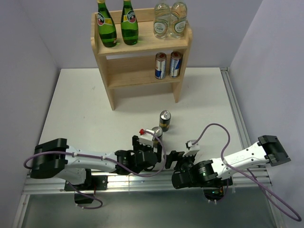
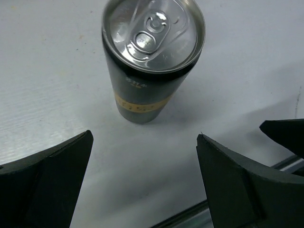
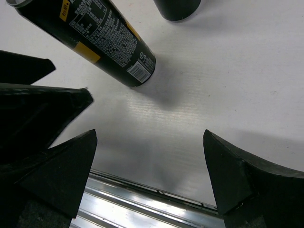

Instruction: Place and organize the beverage onto the shelf

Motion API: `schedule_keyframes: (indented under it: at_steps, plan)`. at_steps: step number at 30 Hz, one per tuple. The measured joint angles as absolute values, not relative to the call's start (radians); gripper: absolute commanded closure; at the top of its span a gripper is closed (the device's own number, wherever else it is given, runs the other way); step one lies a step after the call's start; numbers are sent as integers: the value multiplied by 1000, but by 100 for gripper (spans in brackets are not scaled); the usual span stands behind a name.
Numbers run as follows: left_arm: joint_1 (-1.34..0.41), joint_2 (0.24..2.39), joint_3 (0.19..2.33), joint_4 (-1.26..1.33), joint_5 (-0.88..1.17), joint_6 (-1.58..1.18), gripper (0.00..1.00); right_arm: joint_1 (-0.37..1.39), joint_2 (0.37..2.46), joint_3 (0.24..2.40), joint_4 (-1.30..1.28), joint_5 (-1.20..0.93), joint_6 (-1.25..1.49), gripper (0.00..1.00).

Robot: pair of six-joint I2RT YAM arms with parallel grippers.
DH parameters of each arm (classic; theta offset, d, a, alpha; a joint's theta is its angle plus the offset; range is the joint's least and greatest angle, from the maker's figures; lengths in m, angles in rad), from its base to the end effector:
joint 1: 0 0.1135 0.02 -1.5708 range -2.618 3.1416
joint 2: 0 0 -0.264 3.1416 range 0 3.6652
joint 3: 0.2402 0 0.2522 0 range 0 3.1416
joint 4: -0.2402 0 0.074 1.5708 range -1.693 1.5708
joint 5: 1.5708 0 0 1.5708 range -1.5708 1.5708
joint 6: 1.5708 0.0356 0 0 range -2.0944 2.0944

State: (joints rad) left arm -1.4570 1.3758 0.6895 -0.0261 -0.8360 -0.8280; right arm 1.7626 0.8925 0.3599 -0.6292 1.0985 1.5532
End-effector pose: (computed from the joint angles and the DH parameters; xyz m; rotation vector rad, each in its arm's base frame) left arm 0.0569 -0.2657 0.1997 0.2339 2.0431 -0.4672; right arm 0.0060 0.1353 0.1636 0.0440 2.0406 0.5262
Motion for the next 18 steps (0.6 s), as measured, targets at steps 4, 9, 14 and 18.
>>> schedule_keyframes:
  at_steps: [4, 9, 14, 18]
  plan:
    - [-1459, 1499, 690, 72, -865, -828, 4, 1765, 930, 370, -655, 1099, 1576, 0]
    - [-1420, 1658, 702, 203, -880, -781, 6, 1768, 949, 381, -689, 1099, 1586, 0]
    - [-1338, 1747, 709, 339, -880, -720, 7, 1776, 949, 381, -694, 1099, 1599, 0]
    - [-1315, 1781, 715, 437, -880, -665, 10, 1777, 962, 382, -693, 1099, 1601, 0]
